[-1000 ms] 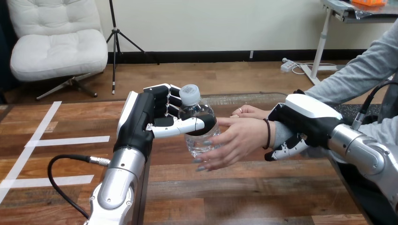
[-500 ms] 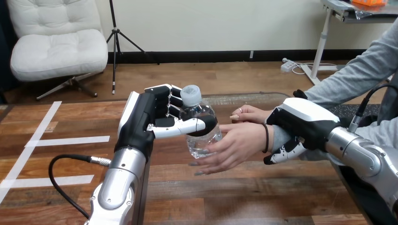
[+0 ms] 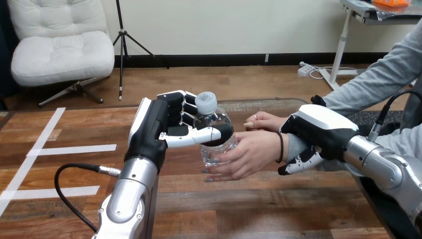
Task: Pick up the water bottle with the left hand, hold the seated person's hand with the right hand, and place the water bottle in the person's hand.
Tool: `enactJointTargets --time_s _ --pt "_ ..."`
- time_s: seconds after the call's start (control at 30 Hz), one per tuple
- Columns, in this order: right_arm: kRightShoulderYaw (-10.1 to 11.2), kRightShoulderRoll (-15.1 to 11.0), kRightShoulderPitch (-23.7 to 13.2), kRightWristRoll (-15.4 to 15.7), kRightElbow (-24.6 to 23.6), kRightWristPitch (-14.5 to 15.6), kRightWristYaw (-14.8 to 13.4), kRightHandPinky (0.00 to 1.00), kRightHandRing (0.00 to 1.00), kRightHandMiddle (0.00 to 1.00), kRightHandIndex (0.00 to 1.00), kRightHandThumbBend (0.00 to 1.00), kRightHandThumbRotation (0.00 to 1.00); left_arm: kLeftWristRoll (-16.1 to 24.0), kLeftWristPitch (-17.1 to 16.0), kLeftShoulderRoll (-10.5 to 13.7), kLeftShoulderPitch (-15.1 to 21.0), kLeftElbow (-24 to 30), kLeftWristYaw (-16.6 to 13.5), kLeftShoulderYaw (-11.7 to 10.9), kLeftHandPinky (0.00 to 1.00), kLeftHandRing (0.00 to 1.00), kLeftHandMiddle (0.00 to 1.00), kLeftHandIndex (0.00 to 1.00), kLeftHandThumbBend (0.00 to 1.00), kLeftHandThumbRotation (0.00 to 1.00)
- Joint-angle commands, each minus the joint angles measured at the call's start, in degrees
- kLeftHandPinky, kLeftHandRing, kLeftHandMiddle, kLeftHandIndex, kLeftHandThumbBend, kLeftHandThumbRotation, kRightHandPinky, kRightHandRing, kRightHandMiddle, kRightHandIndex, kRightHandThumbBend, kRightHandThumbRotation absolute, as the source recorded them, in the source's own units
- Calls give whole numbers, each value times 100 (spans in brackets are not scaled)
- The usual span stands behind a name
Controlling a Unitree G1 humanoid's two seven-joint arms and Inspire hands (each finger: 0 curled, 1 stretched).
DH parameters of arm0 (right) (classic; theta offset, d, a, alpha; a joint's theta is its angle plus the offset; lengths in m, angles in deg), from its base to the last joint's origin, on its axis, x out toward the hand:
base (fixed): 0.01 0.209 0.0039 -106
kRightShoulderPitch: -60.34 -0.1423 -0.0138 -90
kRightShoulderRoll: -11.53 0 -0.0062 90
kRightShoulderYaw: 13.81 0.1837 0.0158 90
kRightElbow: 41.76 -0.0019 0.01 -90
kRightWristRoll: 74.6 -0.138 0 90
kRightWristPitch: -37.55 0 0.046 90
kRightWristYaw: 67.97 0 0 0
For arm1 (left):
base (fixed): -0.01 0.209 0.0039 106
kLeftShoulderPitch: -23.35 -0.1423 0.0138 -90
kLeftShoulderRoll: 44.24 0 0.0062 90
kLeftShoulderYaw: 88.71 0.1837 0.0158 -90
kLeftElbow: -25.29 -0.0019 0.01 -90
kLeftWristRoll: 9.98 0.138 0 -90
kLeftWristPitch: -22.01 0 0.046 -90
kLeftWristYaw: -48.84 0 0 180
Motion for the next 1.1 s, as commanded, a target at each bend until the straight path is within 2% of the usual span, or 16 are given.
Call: enactJointTargets --time_s 0.0,1.07 --pt "102 111 -661 -108 7 -60 -170 17 21 27 28 62 0 27 -151 -70 545 77 -21 57 31 36 40 40 85 0" --pt "108 187 -659 -163 -131 55 -39 17 21 27 28 60 0 80 -64 -155 573 -8 -22 181 31 36 40 40 84 0"
